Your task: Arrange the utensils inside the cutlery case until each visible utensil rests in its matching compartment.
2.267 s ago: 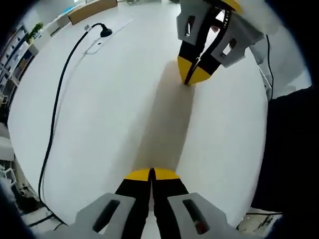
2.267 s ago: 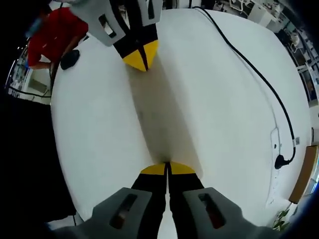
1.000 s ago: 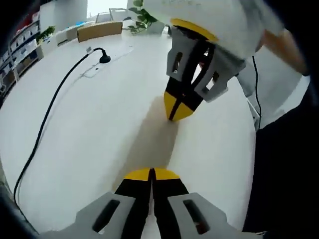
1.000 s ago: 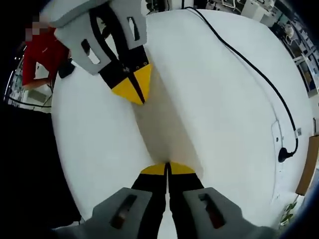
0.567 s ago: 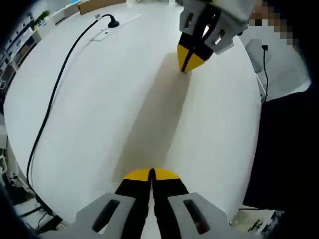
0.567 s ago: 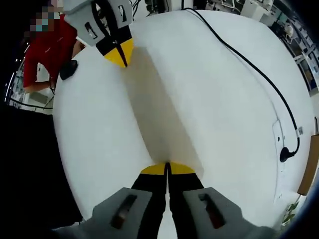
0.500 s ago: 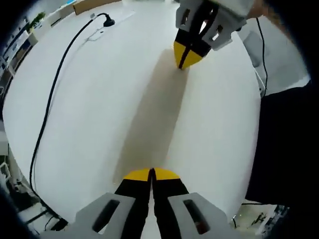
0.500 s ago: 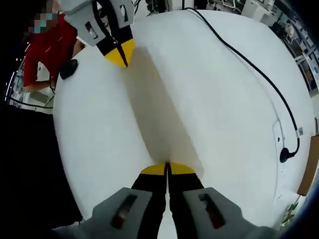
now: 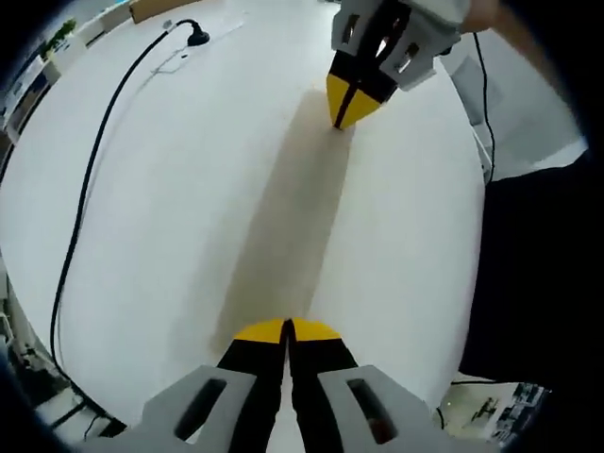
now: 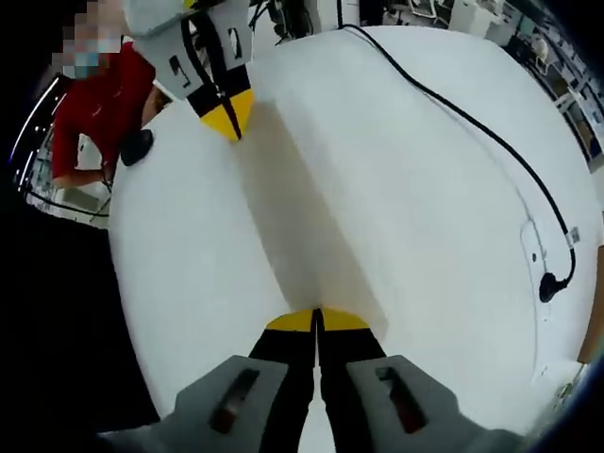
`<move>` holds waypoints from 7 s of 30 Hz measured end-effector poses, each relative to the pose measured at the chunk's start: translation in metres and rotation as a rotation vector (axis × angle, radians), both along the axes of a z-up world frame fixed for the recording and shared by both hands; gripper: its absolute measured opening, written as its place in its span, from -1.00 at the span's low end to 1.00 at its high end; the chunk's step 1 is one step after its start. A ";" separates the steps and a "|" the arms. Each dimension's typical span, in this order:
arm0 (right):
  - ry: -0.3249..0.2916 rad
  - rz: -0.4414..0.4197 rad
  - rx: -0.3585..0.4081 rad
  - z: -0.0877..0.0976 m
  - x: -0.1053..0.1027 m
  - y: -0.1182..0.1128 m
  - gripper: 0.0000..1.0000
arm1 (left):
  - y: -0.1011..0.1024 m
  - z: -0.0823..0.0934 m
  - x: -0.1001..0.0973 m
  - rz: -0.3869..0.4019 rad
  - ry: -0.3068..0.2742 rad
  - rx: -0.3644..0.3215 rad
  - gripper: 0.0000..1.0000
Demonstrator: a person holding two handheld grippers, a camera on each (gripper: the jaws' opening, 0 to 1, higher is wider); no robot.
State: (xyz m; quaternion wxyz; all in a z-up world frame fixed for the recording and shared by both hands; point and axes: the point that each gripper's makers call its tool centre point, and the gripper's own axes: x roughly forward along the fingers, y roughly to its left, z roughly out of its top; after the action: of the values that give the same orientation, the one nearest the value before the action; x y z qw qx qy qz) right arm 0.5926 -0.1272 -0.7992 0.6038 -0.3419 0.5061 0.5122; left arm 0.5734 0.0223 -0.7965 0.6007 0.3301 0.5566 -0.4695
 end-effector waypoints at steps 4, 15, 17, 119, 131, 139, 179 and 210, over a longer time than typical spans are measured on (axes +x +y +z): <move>0.044 -0.047 -0.051 -0.001 0.002 0.001 -1.00 | -0.002 -0.001 0.000 0.013 0.026 0.031 -0.99; -0.090 -0.055 -0.004 0.000 0.024 0.039 -1.00 | -0.007 0.000 0.001 0.049 0.044 -0.021 -0.99; -0.061 -0.058 0.006 0.002 0.021 0.040 -1.00 | -0.007 0.000 0.002 0.049 0.025 -0.017 -0.99; -0.396 0.106 0.323 0.006 0.015 -0.009 0.25 | -0.019 0.007 0.021 0.144 -0.517 -0.390 0.25; -0.224 0.183 0.331 0.003 0.019 0.030 0.29 | -0.021 -0.018 0.023 -0.035 -0.391 -0.261 0.10; -0.187 0.245 0.268 -0.019 0.012 0.021 -0.05 | -0.023 -0.019 0.023 -0.023 -0.363 -0.281 0.03; -0.144 0.150 0.170 -0.025 -0.092 -0.004 -0.11 | -0.052 -0.024 -0.082 0.010 -0.230 -0.197 -0.08; -0.150 0.109 0.219 -0.023 -0.183 -0.025 -0.09 | -0.086 -0.025 -0.172 0.014 -0.236 -0.229 -0.06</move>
State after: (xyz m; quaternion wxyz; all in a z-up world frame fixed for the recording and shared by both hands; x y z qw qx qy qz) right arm 0.4099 -0.1520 -0.8223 0.6449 -0.3382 0.3813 0.5694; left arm 0.4015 -0.0633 -0.8211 0.6987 0.3085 0.4274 -0.4837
